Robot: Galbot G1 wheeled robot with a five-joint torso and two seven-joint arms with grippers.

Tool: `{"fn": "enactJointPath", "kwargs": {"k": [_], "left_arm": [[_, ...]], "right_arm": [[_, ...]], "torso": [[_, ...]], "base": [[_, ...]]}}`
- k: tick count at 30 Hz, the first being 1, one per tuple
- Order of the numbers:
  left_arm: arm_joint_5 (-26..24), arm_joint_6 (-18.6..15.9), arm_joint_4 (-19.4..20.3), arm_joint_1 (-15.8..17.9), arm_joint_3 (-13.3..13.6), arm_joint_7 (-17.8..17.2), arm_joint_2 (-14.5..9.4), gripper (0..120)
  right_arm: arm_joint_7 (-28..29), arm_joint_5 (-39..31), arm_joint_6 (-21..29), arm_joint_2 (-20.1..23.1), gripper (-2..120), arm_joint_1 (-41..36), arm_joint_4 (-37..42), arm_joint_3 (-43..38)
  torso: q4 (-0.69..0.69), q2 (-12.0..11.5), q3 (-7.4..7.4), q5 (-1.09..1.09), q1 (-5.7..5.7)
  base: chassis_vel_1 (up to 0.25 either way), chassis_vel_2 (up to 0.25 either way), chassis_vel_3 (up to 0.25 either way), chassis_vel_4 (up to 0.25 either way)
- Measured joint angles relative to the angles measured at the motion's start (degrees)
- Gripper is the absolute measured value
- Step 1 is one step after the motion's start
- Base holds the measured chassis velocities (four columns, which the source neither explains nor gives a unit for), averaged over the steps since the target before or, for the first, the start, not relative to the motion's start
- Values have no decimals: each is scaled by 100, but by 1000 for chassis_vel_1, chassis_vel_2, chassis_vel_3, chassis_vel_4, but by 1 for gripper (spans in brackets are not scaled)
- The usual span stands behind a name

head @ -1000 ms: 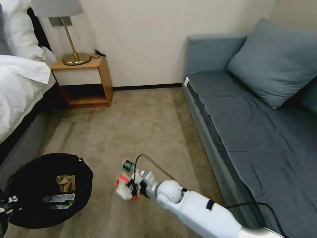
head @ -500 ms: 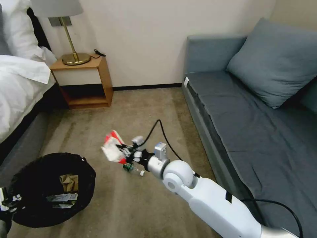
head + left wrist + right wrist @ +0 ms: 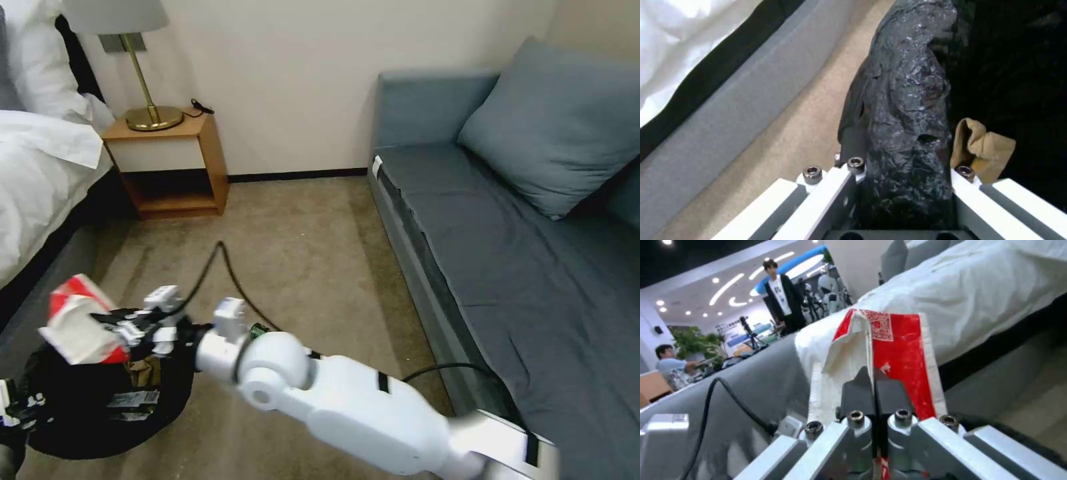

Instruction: Pick up the trash bin, then pick up the garbage on the floor and place it into the trash bin.

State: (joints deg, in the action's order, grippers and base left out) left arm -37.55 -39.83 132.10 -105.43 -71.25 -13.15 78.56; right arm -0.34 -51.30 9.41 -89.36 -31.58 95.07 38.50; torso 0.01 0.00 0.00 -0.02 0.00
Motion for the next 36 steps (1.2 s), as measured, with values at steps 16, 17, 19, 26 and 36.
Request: {"fn": "enactJointPath", "kwargs": {"k": [16,17,19,26,36], "left_arm": [[-73,-19,75,27,22,0,8,2],[-73,-20,74,39,24,-3,6,2],[-73,-21,65,46,24,-6,1,2],[-79,-24,-20,96,26,-24,-33,2],[-90,-42,-96,168,50,-47,-56,2]], "right_arm": [[46,413,-40,90,43,-267,-298,19],[80,505,-50,132,46,-286,-297,-9],[126,585,-71,175,52,-303,-285,-35],[114,1508,-262,693,77,-536,-87,-428],[62,2884,-719,1685,100,-1527,491,-1638]], "torso": [[-1,0,0,1,0],[-1,0,0,1,0],[-1,0,0,2,0],[-1,0,0,3,0],[-1,0,0,4,-1]], "base": [[0,0,0,0],[0,0,0,0],[0,0,0,0],[0,0,0,0],[0,0,0,0]]}}
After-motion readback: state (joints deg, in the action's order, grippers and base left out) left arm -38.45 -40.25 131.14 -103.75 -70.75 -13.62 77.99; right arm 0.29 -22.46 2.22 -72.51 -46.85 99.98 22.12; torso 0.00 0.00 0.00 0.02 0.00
